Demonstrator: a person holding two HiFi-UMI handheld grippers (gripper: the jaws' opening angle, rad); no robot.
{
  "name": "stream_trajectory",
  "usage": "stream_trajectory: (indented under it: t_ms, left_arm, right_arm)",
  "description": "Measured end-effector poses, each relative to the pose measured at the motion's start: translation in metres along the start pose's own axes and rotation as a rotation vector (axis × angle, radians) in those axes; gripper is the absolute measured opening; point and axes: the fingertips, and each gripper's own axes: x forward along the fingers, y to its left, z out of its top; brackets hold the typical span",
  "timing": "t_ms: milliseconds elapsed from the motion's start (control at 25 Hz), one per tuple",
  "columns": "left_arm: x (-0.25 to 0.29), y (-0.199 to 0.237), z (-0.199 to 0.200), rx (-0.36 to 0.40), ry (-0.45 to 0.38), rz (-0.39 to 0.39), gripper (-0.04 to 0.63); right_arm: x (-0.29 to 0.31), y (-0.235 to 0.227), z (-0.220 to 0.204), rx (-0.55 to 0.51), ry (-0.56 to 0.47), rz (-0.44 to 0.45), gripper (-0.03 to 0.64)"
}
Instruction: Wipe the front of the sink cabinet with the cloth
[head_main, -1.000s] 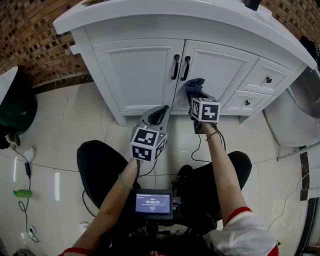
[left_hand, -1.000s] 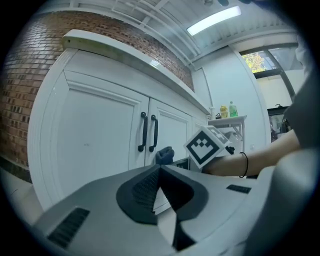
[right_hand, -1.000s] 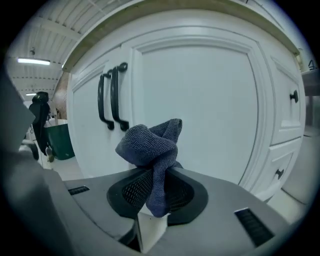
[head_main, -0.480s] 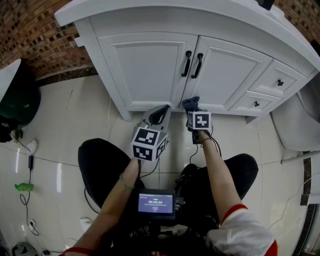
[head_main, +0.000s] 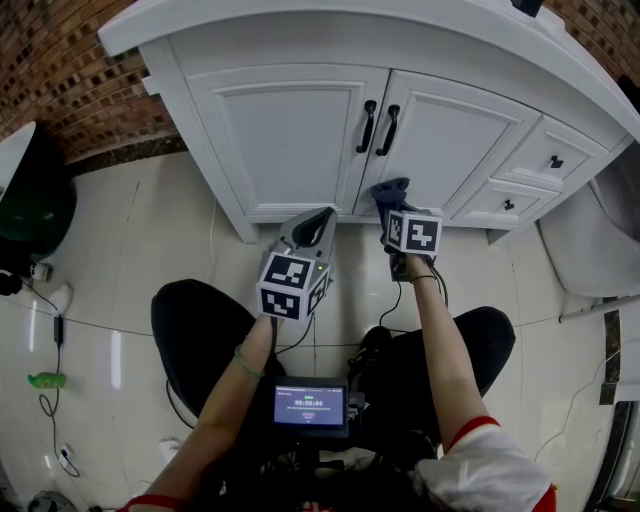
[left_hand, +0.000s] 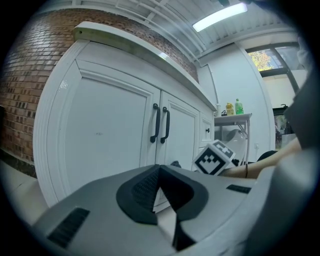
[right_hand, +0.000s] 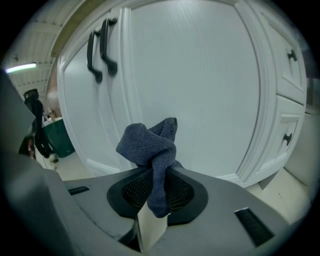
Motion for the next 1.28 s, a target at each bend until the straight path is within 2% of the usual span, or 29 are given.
stream_trajectory:
  t_ms: [160,440,640,880,1280]
  left_arm:
    - [0.003,-0.014,0.012,0.028,-0.015,-0.029,0.02]
    - [0.0,-0.039,0.049,0.074,-0.078,-0.069,0.02]
    - [-0.002,-0.059,0.061,0.094,-0.096,-0.093,0.02]
    - [-0.004,-0.07,0.056,0.098,-0.076,-0.101,0.02]
    - [0.005,-0.07,0.038,0.085,-0.034,-0.103,0.02]
  right_arm:
    - [-0.053,-0.004,0.072,0.018,-0.164,0.027,0.072]
    - [-0.159,0.004,0.192,-0.135,-0.385,0.05,0.072]
    - [-0.202,-0.009,0.25,-0.199,-0.462,0.008,0.072]
    - [-0.197,-0.023,0.241,-0.193,-0.424,-0.013,0.071]
    - [-0.133,-0.046,0.162,-0.122,-0.27,-0.023,0.072]
